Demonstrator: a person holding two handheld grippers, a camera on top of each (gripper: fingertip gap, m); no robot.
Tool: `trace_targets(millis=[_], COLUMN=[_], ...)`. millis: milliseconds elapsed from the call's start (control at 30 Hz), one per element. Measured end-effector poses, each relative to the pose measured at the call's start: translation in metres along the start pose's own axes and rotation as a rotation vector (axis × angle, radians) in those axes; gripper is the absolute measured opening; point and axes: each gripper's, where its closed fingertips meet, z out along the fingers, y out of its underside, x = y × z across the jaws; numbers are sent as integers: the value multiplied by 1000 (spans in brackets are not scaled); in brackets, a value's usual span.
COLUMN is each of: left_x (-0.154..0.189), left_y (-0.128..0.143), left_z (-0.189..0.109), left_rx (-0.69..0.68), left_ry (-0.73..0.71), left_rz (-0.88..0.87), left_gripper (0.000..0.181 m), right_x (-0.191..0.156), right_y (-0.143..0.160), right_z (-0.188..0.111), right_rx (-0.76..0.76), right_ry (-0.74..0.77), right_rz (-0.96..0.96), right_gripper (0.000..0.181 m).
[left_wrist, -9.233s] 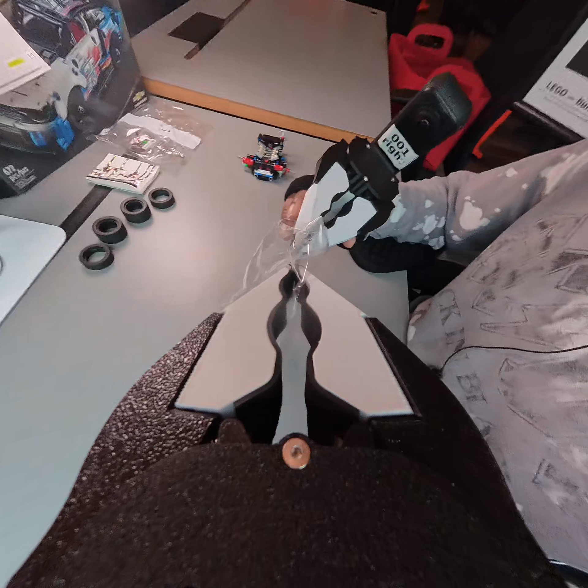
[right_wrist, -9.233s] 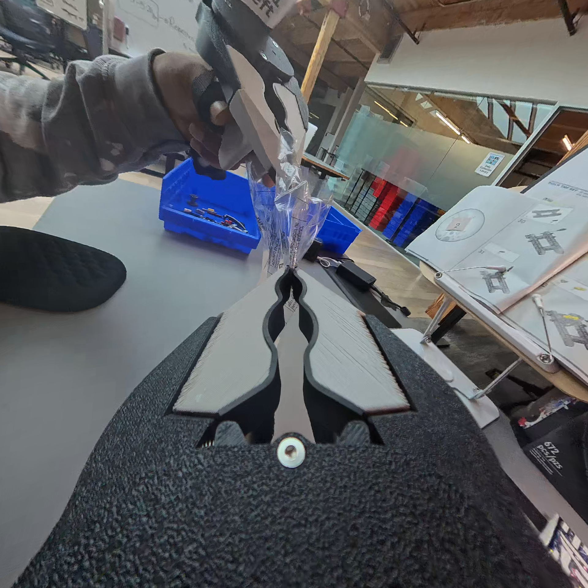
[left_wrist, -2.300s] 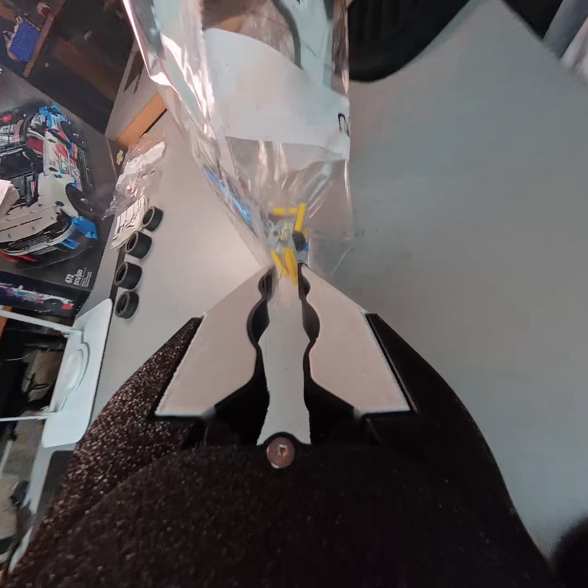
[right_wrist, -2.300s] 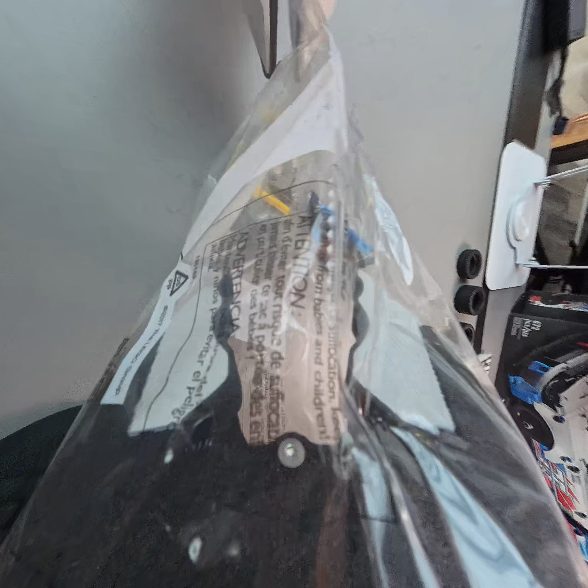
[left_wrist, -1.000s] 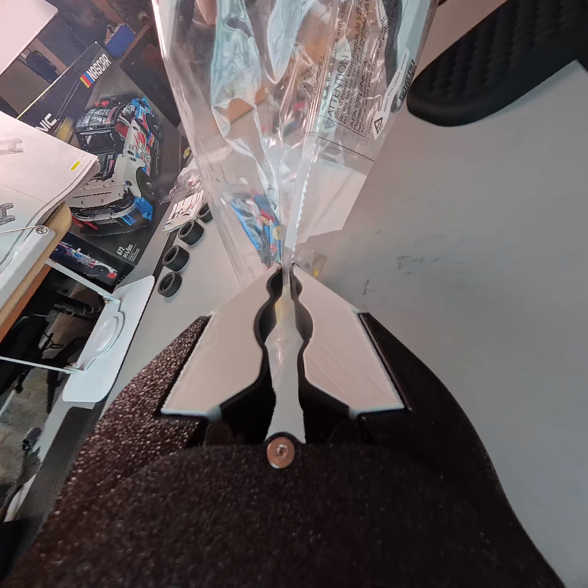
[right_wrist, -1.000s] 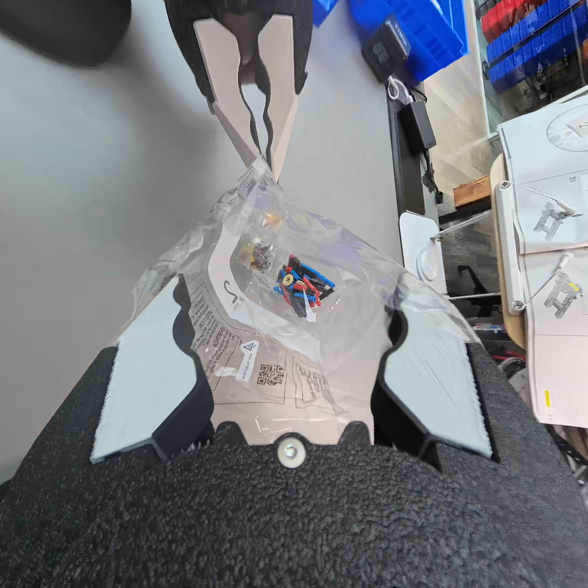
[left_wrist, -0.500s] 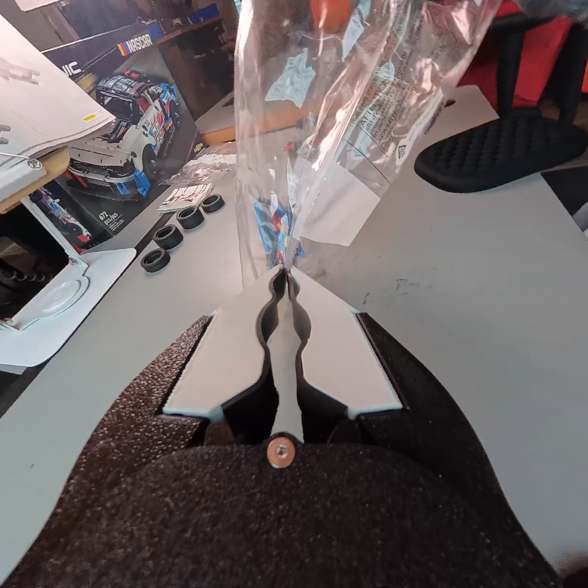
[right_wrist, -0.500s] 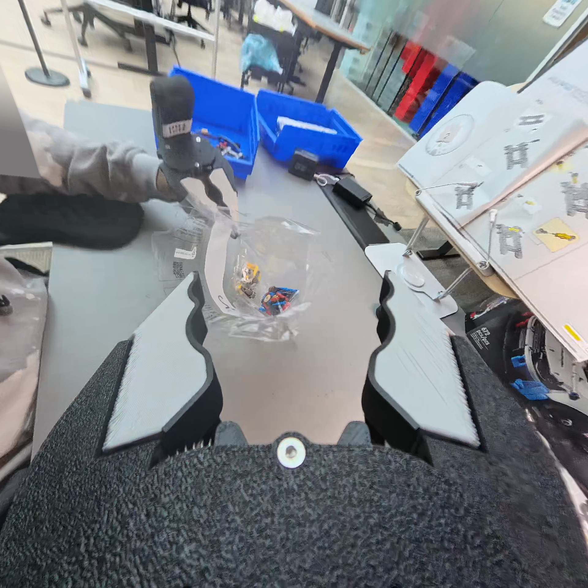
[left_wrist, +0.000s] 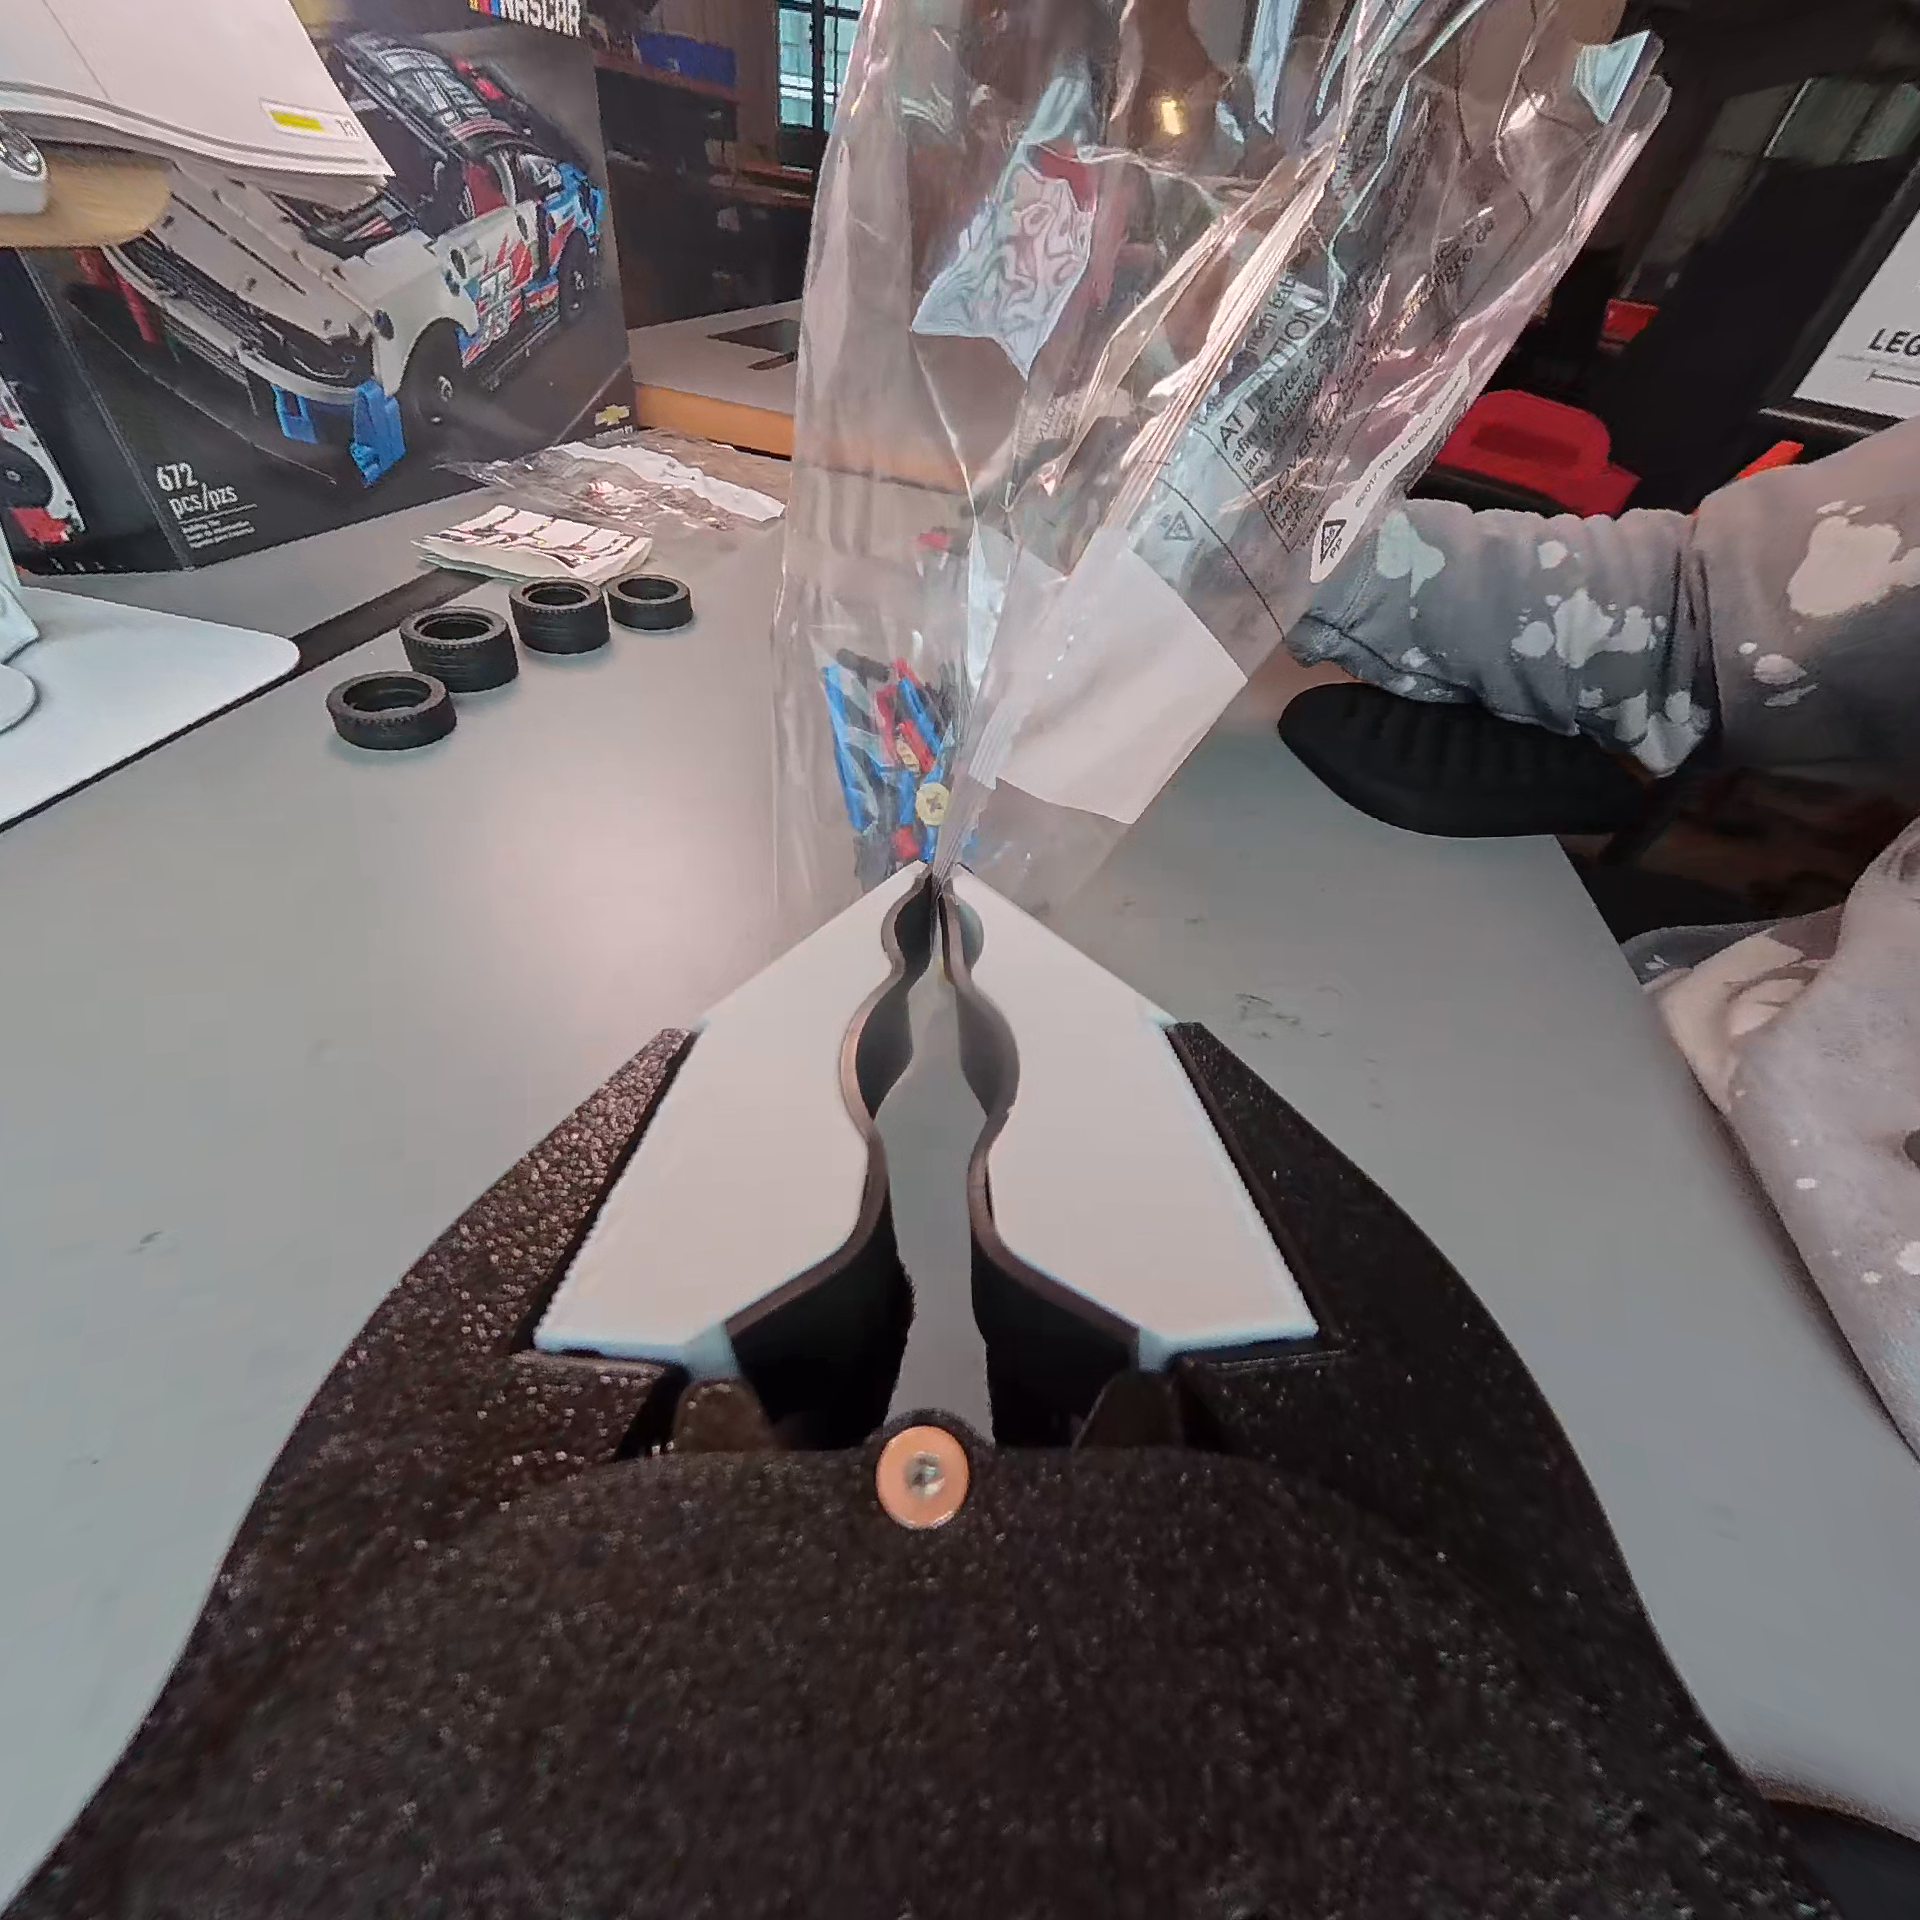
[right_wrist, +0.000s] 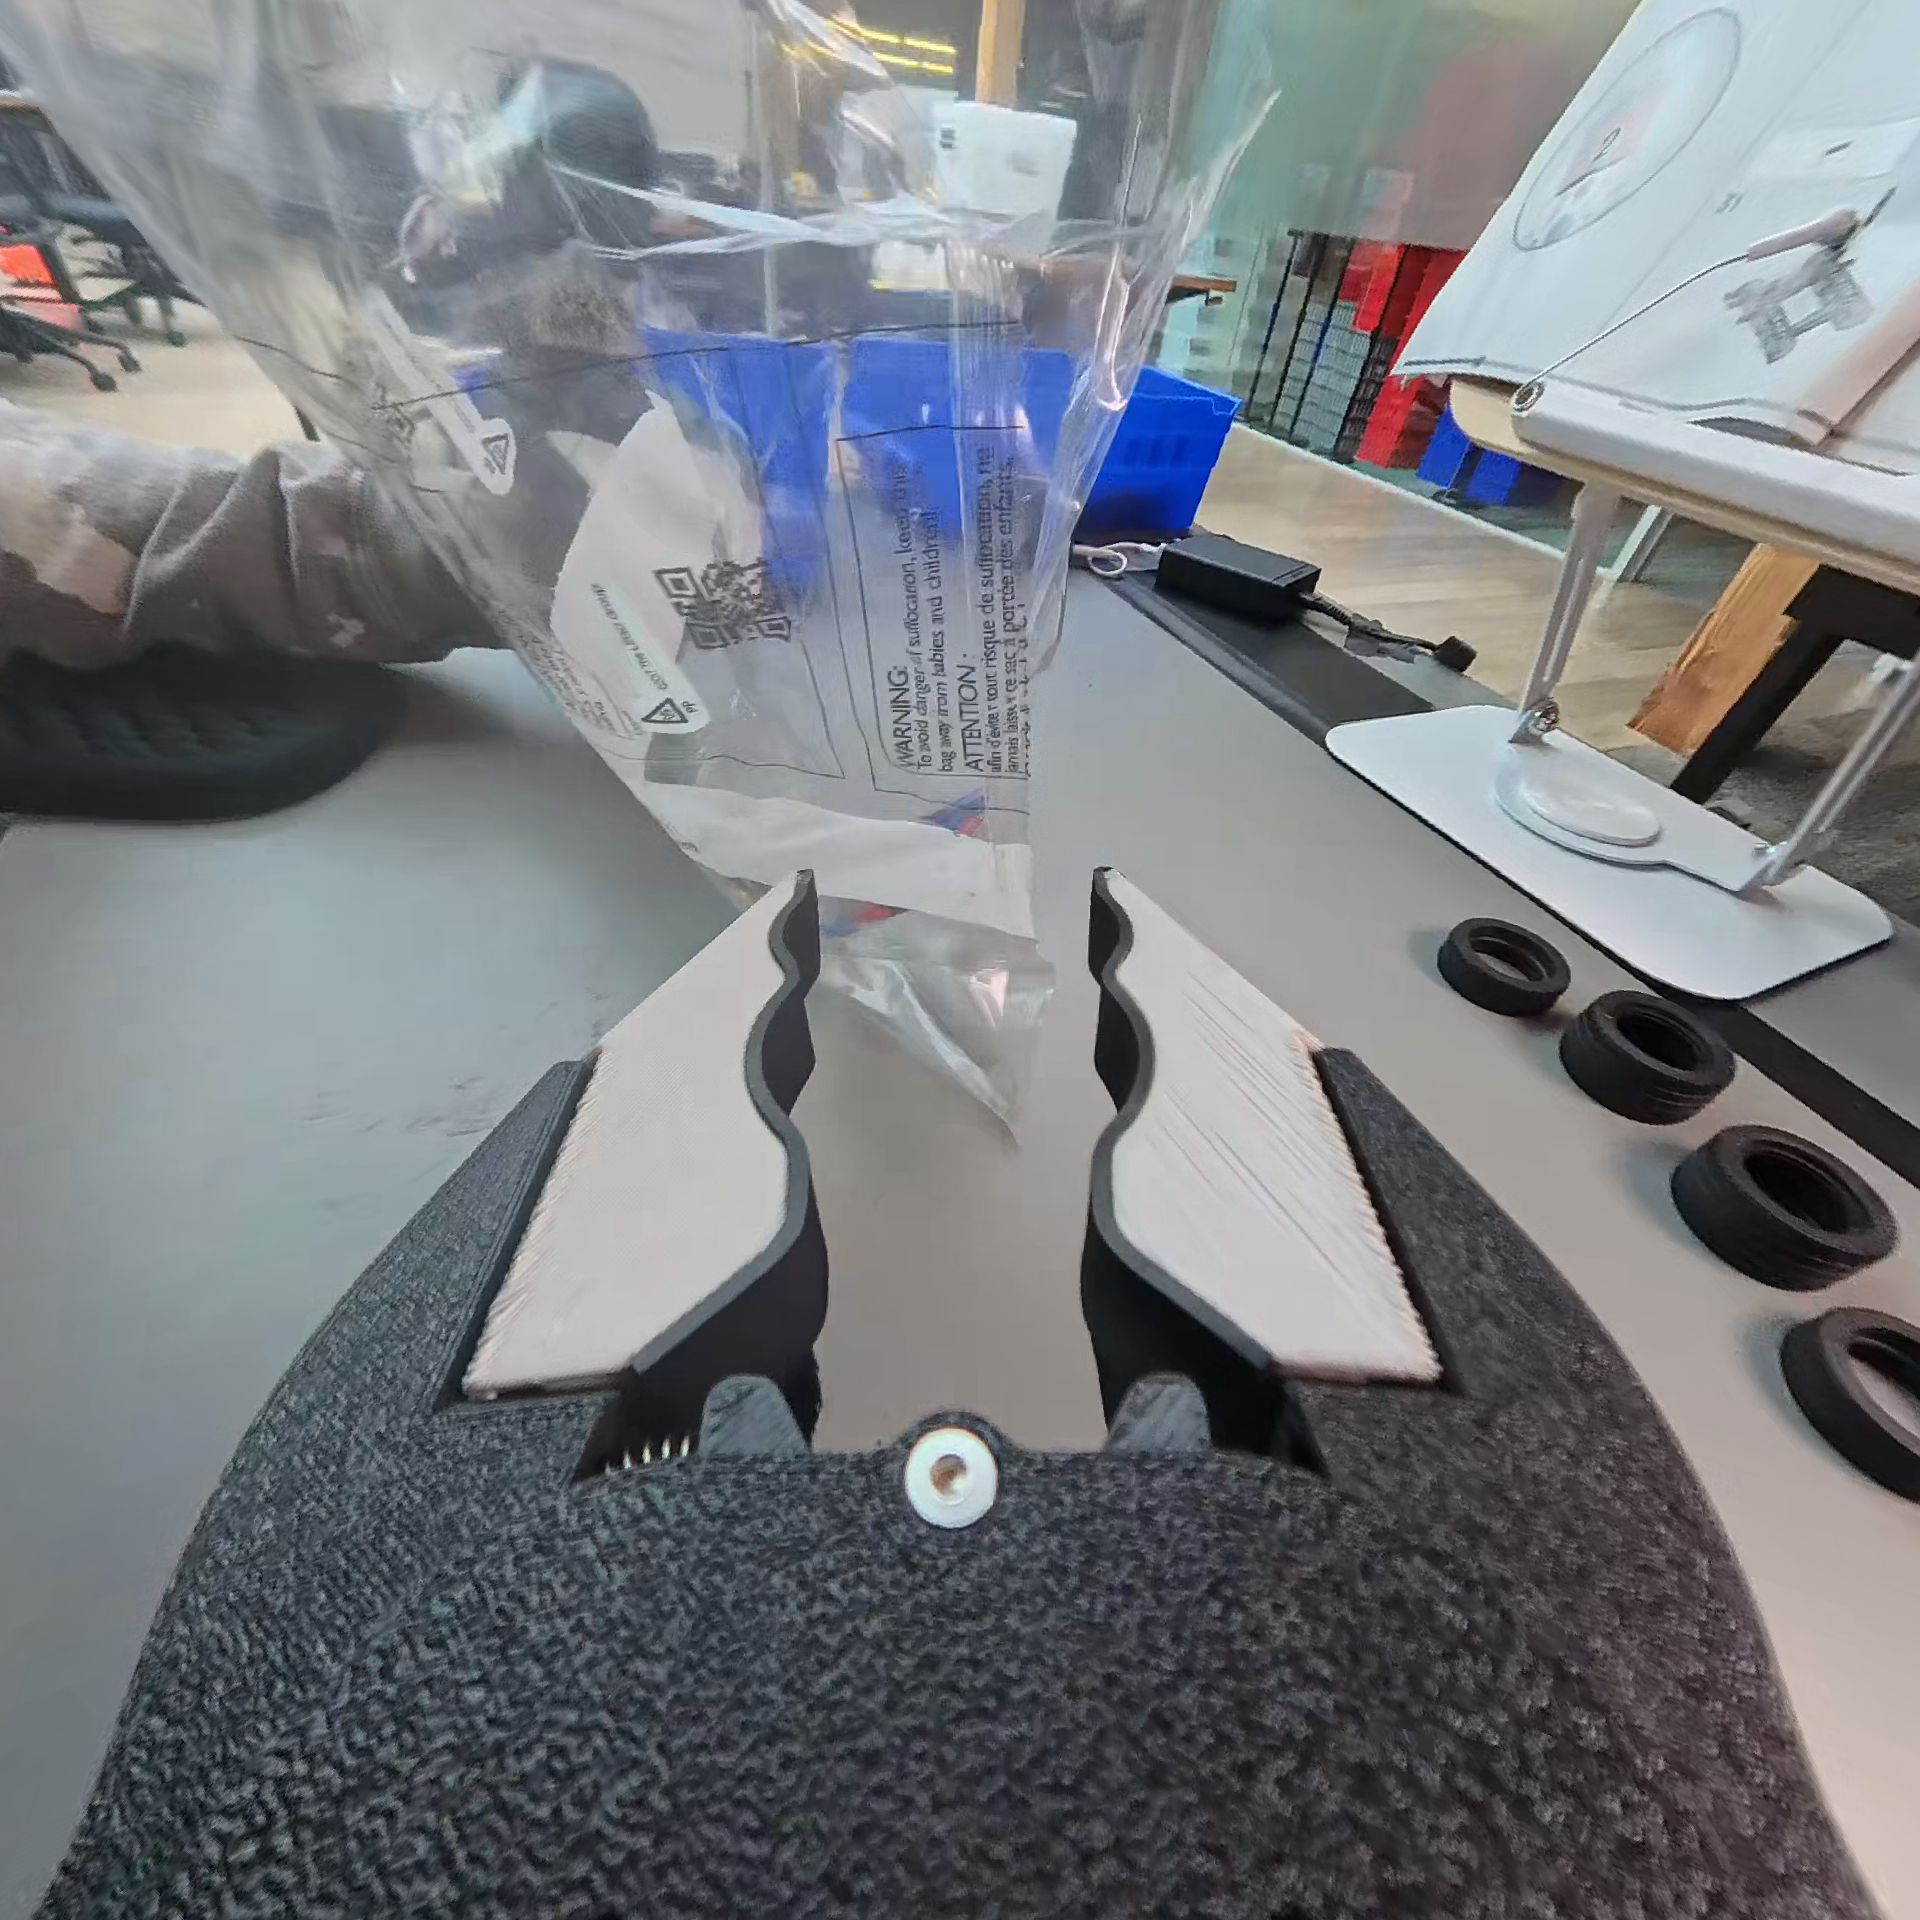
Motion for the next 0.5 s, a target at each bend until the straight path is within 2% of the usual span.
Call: trace_targets(millis=[67, 200, 500], left_x=[0, -5, -11], left_y=[1, 7, 11], left_z=[1, 0, -6], left_rx=[-7, -40, -63], left_ry=[3, -37, -55], left_rz=[-4, 6, -67], left_gripper=[0, 1, 0], right_x=[0, -16, -32], right_y=[3, -4, -12], right_z=[15, 25, -3], right_rx=[-8, 27, 26], right_ry=[-44, -138, -183], right_rz=[12, 9, 43], right_gripper=[48, 6, 1])
